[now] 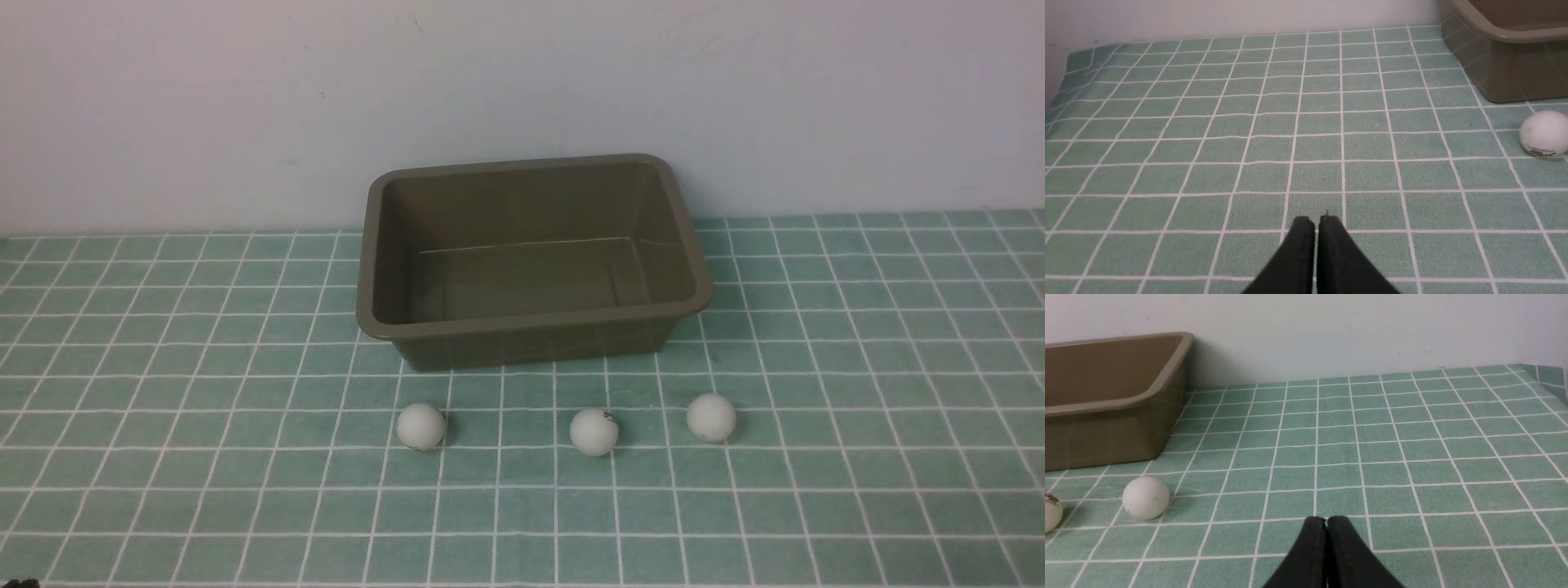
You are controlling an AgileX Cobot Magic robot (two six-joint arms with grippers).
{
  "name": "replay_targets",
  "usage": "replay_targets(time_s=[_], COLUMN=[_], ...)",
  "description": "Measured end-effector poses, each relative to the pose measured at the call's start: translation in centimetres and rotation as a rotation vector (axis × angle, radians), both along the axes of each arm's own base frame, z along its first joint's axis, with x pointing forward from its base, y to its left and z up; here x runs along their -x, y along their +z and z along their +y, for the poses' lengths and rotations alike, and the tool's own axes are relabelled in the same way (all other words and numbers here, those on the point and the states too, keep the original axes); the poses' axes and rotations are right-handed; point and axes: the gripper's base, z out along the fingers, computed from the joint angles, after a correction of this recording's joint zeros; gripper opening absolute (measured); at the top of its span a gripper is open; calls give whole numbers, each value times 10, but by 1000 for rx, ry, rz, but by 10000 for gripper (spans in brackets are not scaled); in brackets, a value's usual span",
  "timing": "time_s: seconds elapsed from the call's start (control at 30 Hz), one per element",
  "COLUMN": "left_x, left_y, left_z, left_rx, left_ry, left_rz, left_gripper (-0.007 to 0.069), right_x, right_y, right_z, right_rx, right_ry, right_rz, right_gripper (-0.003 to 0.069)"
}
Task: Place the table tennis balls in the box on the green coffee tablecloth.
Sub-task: 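Reach for and grasp a ping pong ball on the table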
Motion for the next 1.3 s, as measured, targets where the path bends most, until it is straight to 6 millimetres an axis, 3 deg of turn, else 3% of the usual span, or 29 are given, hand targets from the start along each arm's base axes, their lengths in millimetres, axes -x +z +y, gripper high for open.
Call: replay_targets(time_s=[0.57,0.67,0.77,0.8,0.9,1.03,1.2,1.3], left_x=[0,0,0,0,0,0,0,-1], left_y=[0,0,1,1,3,9,13,15], left_z=[0,-1,-6,-10,-17,-24,-26,-24], left_rx=[0,48,302,494,825,1181,1307,1291], left_ry=[0,5,25,42,63,67,57,59], left_rz=[0,-2,-10,-6,8,21,15,-26], left_gripper=[-4,-4,-4,-4,-4,-4,-4,-4], right_x=[0,0,-1,-1,-1,-1,-1,-1], right_y=[0,1,2,2,4,6,7,7], right_z=[0,1,5,6,9,11,11,11], right_rx=[7,-87,-347,-450,-718,-876,-889,-827], right_ry=[-1,-5,-13,-17,-24,-24,-22,-9], right_rz=[0,-8,-23,-25,-22,-25,-34,-41], right_gripper=[-18,-18,-18,-18,-18,-18,-18,-18])
